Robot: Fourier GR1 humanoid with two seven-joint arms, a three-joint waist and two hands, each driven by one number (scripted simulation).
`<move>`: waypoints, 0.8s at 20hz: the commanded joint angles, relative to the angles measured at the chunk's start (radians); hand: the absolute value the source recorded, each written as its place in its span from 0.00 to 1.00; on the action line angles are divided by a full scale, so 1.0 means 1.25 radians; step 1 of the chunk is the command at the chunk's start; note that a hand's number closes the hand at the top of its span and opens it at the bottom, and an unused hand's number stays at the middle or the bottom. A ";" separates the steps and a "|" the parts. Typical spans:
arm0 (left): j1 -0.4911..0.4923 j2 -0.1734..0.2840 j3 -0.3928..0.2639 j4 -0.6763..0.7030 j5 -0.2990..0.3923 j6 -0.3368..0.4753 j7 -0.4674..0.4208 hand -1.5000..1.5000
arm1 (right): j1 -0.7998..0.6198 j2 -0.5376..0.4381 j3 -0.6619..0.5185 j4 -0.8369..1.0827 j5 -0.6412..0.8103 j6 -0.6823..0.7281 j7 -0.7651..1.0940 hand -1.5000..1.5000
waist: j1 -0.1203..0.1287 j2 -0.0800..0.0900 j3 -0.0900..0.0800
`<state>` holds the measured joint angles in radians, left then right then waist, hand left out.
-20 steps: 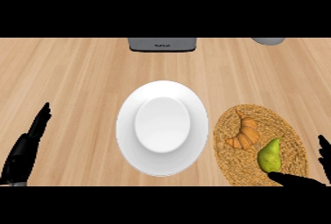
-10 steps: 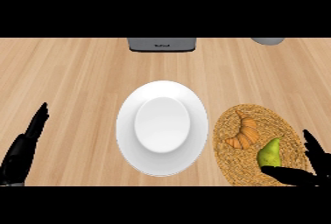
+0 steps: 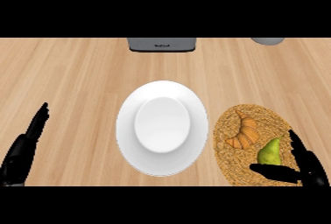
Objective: Pick the pear from the placemat and place it in the plate
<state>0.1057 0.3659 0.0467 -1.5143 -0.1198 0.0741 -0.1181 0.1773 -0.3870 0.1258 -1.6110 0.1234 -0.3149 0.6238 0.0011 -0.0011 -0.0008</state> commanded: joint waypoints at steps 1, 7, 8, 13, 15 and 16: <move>-0.008 -0.011 0.007 -0.043 -0.016 -0.021 0.060 0.50 | -0.026 0.037 -0.023 0.031 0.016 0.013 -0.052 1.00 | 0.000 0.000 0.001; -0.059 -0.018 0.055 0.056 -0.011 -0.046 -0.009 0.50 | -0.004 0.068 -0.062 0.106 0.029 0.013 -0.187 1.00 | -0.003 0.001 0.001; -0.057 -0.025 0.057 0.050 -0.012 -0.053 -0.004 0.50 | -0.045 0.072 -0.059 0.098 0.046 0.023 -0.138 1.00 | -0.002 0.001 0.001; -0.002 -0.034 0.043 -0.015 -0.019 -0.058 -0.003 0.50 | -0.091 -0.006 -0.054 0.096 0.103 0.072 -0.126 1.00 | 0.007 0.001 0.001; -0.007 -0.056 0.012 -0.011 -0.040 -0.041 -0.012 0.50 | -0.131 -0.110 -0.008 0.150 0.159 0.160 -0.219 1.00 | 0.041 0.008 0.001; -0.025 -0.040 0.016 0.004 -0.037 -0.057 -0.014 0.50 | -0.142 -0.143 0.037 0.148 0.210 0.185 -0.245 1.00 | 0.049 0.012 0.000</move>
<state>0.0888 0.3204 0.0868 -1.5173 -0.1601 0.0158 -0.1269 0.0755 -0.4283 0.0944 -1.4755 0.2817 -0.2030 0.3974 0.0259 0.0035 -0.0029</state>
